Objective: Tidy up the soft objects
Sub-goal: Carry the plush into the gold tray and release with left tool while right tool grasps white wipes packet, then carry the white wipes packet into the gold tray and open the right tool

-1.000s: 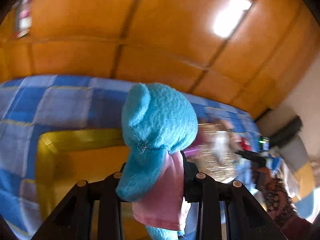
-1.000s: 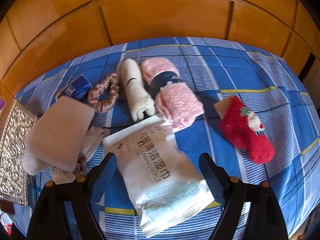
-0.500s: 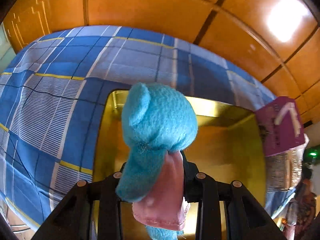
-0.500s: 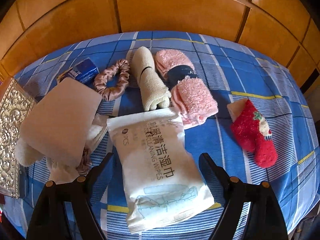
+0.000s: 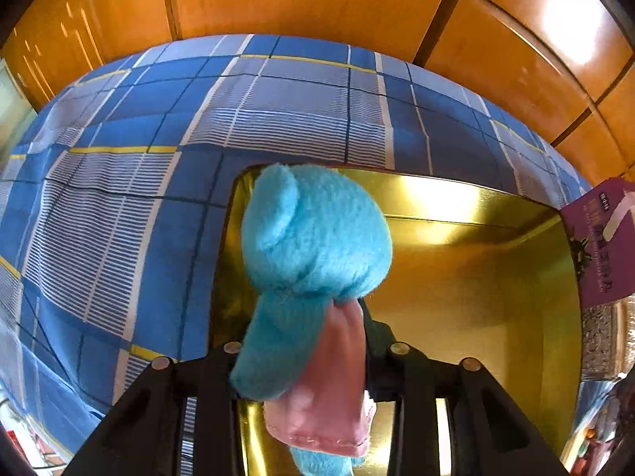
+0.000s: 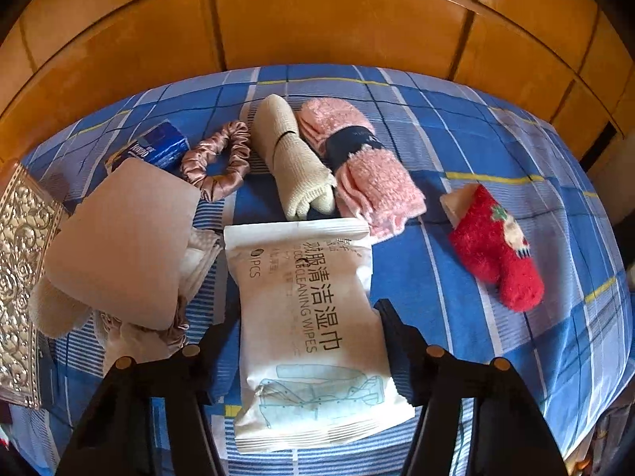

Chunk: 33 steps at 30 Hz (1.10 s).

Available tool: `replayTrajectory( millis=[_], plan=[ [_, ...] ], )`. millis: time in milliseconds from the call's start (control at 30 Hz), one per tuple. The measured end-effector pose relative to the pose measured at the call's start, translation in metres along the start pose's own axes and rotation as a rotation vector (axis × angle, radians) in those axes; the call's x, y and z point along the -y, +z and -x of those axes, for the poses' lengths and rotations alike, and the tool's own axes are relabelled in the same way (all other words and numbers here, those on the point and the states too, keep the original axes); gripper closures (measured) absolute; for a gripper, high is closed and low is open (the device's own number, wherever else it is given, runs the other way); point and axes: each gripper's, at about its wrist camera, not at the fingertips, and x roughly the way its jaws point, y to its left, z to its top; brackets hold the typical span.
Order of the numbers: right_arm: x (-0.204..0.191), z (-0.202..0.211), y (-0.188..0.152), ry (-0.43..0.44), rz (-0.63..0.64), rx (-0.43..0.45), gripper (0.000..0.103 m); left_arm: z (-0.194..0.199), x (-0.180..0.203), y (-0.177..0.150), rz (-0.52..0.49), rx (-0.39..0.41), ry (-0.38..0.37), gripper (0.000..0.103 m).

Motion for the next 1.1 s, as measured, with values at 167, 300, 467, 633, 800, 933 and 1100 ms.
replayTrajectory(
  millis=[167, 300, 467, 633, 800, 933, 1100],
  plan=[
    [0.008, 0.008, -0.007, 0.015, -0.099, -0.001, 0.041, 0.012, 0.005, -0.003, -0.006, 0.041, 0.007, 0.031],
    [0.017, 0.021, -0.013, 0.051, -0.181, 0.012, 0.041, 0.034, 0.019, -0.008, -0.033, 0.110, 0.064, 0.010],
    [0.031, 0.040, -0.022, 0.099, -0.285, 0.027, 0.041, 0.056, 0.032, -0.019, -0.047, 0.194, 0.107, 0.010],
    [0.033, 0.065, -0.029, 0.095, -0.310, 0.061, 0.041, 0.078, 0.035, -0.035, 0.010, 0.287, 0.058, 0.000],
    [0.029, 0.095, -0.033, 0.101, -0.332, 0.107, 0.041, 0.093, 0.041, -0.054, 0.043, 0.357, -0.051, 0.000],
    [0.011, 0.128, -0.028, 0.050, -0.298, 0.172, 0.041, 0.102, 0.044, -0.066, 0.055, 0.386, -0.108, 0.000],
    [-0.029, 0.184, -0.015, 0.054, -0.216, 0.315, 0.041, 0.108, 0.048, -0.081, 0.055, 0.394, -0.158, 0.000]
  ],
)
